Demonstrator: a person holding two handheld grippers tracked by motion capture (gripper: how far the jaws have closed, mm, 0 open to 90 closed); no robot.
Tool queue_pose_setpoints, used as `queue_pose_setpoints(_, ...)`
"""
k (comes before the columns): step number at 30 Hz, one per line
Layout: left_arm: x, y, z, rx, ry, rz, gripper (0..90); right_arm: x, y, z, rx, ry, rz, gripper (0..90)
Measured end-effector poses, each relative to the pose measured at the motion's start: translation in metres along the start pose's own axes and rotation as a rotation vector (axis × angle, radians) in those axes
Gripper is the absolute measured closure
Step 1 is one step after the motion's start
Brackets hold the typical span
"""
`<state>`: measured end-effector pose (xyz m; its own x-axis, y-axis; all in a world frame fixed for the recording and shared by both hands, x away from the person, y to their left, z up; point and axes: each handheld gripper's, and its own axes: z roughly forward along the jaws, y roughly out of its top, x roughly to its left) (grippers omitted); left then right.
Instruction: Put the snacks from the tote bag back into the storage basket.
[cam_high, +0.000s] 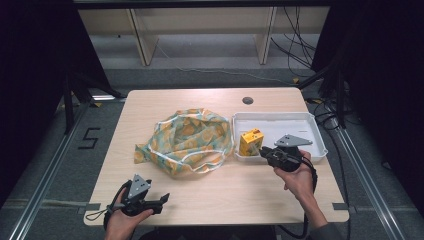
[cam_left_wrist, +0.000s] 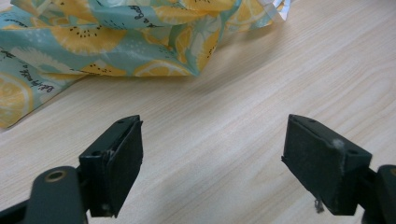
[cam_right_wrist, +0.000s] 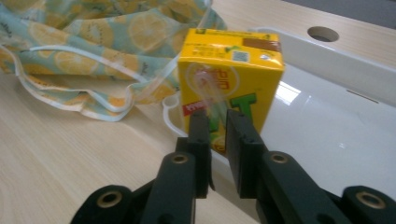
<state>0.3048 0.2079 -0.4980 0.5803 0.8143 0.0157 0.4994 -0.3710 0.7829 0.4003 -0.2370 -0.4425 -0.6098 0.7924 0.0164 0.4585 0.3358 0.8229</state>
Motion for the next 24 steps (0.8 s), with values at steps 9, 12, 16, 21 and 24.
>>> queue_pose_setpoints(9,-0.001,0.000,0.001,-0.006,0.001,-0.001,19.7,0.011,0.002,0.007,0.000,0.021,-0.039,89.9)
queue_pose_setpoints(12,-0.002,0.000,0.002,-0.003,-0.003,-0.018,19.7,0.014,0.006,0.011,0.004,0.033,-0.046,90.0)
queue_pose_setpoints(16,0.000,0.000,0.001,0.002,0.001,0.004,19.7,0.014,0.007,0.016,0.005,0.034,-0.065,90.0)
queue_pose_setpoints(21,-0.001,0.000,0.002,0.000,-0.001,-0.002,19.7,0.016,0.008,0.021,0.012,0.031,-0.063,90.0)
queue_pose_setpoints(24,-0.001,0.000,0.001,0.010,0.005,0.017,19.7,0.017,0.009,0.028,0.020,0.027,-0.069,90.0)
